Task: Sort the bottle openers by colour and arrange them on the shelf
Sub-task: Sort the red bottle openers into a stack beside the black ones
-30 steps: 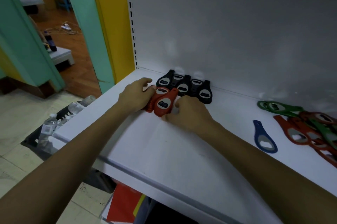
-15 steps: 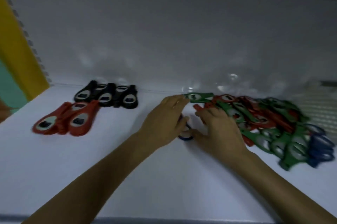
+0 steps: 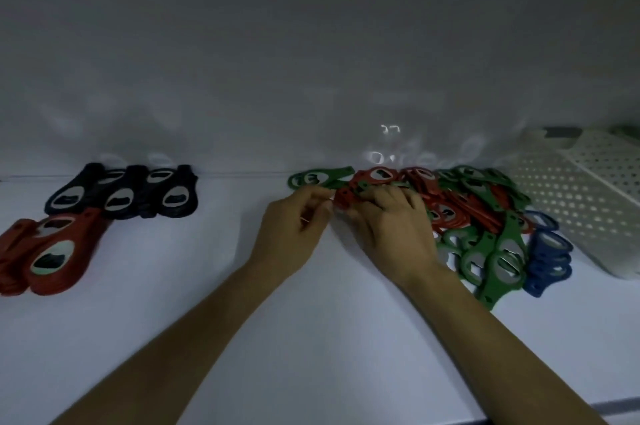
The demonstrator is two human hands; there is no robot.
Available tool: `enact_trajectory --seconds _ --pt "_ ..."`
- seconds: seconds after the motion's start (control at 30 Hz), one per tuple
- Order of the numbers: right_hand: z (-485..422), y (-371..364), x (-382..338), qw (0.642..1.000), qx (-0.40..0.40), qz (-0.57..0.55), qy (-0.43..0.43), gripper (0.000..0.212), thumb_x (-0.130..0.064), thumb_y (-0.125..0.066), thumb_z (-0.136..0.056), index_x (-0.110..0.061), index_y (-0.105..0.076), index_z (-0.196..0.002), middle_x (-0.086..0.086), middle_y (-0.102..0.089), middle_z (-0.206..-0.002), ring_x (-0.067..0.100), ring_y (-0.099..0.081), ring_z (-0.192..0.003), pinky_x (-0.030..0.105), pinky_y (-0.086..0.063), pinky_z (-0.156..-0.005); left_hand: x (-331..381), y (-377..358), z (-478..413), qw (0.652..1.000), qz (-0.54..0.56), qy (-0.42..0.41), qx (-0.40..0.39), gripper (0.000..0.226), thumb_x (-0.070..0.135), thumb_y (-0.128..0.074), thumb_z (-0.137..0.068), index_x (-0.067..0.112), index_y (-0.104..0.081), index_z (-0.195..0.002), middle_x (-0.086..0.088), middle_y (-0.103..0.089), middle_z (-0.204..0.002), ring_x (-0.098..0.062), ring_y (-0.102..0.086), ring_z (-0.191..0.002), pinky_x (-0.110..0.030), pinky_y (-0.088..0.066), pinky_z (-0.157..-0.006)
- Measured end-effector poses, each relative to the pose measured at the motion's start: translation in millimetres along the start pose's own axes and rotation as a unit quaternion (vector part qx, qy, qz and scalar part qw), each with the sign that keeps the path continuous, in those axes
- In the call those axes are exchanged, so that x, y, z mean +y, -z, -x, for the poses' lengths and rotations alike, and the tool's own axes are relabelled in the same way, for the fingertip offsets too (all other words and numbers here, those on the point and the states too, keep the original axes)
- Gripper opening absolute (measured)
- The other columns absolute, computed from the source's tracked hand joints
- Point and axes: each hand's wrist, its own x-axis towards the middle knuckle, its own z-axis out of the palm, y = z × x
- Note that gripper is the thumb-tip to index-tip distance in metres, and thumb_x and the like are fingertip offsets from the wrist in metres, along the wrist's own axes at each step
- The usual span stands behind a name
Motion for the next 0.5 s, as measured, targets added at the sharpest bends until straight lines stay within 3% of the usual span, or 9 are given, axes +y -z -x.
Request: enact_trajectory --seconds 0.07,0.17,0.23,0.33,0.43,0.5 --pt "0.4 5.8 0.2 0.993 0.105 -0.046 -0.031 0.020 -0.025 -0.060 -0.091 -0.011 -0.073 -0.082 0.005 -0.068 -0.080 0.027 -0.062 -0.076 0.035 -0.040 -0.071 5.6 0.2 0.2 0.997 0.056 0.043 -0.008 0.015 0.019 -0.054 -0.093 0.023 -0.068 -0.093 0.012 -0.070 -0.073 -0.005 -0.064 -0.061 -0.021 -0.054 -0.060" --pt "4.4 11.8 -3.8 0.972 0.198 -0.129 -0.003 0.015 -0.013 -0.061 -0.090 -0.004 -0.073 -0.086 0.008 -0.071 -0.083 0.026 -0.065 -0.072 0.032 -0.049 -0.065 21.2 -1.9 0.3 0.968 0.193 0.148 -0.062 0.028 0.049 -0.052 -0.084 0.026 -0.069 -0.084 0.004 -0.073 -0.073 -0.012 -0.068 -0.061 -0.018 -0.052 -0.054" --pt "8.1 10.8 -14.4 0.967 0.188 -0.149 0.083 0.020 -0.016 -0.059 -0.092 -0.003 -0.074 -0.092 0.009 -0.072 -0.092 0.026 -0.068 -0.079 0.034 -0.053 -0.070 27.3 -3.8 0.2 0.930 0.298 0.196 -0.089 0.035 0.054 -0.052 -0.078 0.024 -0.071 -0.084 0.002 -0.073 -0.072 -0.013 -0.069 -0.064 -0.020 -0.053 -0.056" --pt "11.0 7.8 -25.5 0.961 0.136 -0.188 0.152 0.023 -0.018 -0.056 -0.092 -0.005 -0.074 -0.097 0.008 -0.072 -0.098 0.025 -0.067 -0.085 0.035 -0.053 -0.076 25.1 0.0 0.6 0.895 0.382 0.221 -0.060 0.020 0.025 -0.048 -0.095 0.020 -0.068 -0.094 0.006 -0.072 -0.075 -0.009 -0.068 -0.071 -0.018 -0.052 -0.059" --pt "8.9 12.5 -16.9 0.966 0.143 -0.209 0.052 0.018 -0.014 -0.058 -0.089 -0.006 -0.072 -0.098 0.006 -0.071 -0.091 0.023 -0.065 -0.081 0.030 -0.050 -0.072 18.7 5.0 2.1 0.880 0.404 0.246 -0.046 0.022 0.013 -0.041 -0.099 0.015 -0.062 -0.103 -0.003 -0.075 -0.084 -0.017 -0.071 -0.076 -0.021 -0.054 -0.061" --pt "8.5 11.1 -3.8 0.988 0.075 -0.129 -0.029 0.021 -0.022 -0.065 -0.085 -0.013 -0.070 -0.103 0.002 -0.070 -0.096 0.024 -0.062 -0.089 0.028 -0.041 -0.076 17.5 5.0 2.2 0.880 0.404 0.247 -0.044 0.020 0.014 -0.041 -0.099 0.016 -0.059 -0.105 -0.006 -0.075 -0.087 -0.021 -0.072 -0.077 -0.022 -0.055 -0.061"
